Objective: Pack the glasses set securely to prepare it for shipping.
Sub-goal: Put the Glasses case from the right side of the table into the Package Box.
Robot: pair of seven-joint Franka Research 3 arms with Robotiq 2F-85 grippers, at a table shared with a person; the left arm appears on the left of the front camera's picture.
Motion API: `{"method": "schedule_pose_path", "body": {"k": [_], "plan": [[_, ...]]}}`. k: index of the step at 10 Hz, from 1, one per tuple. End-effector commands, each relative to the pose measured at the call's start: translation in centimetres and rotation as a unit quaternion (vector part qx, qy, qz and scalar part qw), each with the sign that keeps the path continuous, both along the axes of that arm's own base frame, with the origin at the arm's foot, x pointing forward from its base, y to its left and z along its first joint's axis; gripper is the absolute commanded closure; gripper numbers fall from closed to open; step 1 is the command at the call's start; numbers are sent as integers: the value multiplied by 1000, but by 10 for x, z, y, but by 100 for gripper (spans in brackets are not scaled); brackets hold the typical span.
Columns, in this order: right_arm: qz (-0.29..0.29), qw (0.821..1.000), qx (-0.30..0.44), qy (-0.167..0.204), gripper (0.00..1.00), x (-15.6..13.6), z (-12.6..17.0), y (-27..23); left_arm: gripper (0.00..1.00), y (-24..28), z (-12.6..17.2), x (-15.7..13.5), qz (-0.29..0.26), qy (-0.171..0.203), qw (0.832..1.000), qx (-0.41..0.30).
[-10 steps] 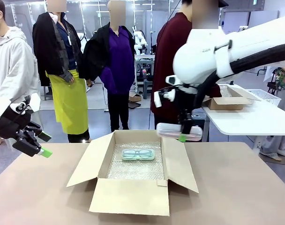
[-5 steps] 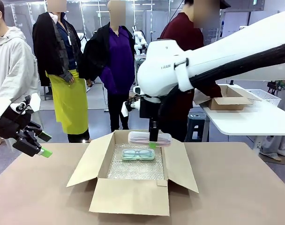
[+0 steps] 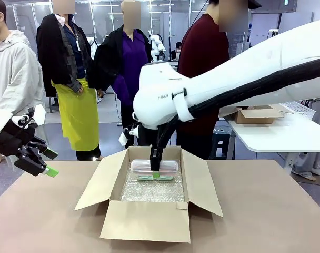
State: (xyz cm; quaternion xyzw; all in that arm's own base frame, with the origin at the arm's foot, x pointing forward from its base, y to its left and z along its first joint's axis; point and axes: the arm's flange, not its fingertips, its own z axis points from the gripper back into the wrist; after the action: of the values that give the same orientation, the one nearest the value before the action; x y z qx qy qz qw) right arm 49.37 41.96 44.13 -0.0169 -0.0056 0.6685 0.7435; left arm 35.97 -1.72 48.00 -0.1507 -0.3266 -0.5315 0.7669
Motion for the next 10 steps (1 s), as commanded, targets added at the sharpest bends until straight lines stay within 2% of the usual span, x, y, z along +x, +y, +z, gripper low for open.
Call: {"method": "schedule_pose_path", "body": {"k": [1, 4, 10], "plan": [[-14, 1000, -11, -11, 35, 4, -17, 10, 0, 2, 0, 1, -11, -4, 1000, -12], [-2, 1000, -13, -21, 35, 7, -58, 8, 0, 2, 0, 1, -11, -4, 1000, -12], [23, 999, -6, -23, 35, 24, -91, 2, 0, 2, 0, 1, -11, -4, 1000, -12]]}}
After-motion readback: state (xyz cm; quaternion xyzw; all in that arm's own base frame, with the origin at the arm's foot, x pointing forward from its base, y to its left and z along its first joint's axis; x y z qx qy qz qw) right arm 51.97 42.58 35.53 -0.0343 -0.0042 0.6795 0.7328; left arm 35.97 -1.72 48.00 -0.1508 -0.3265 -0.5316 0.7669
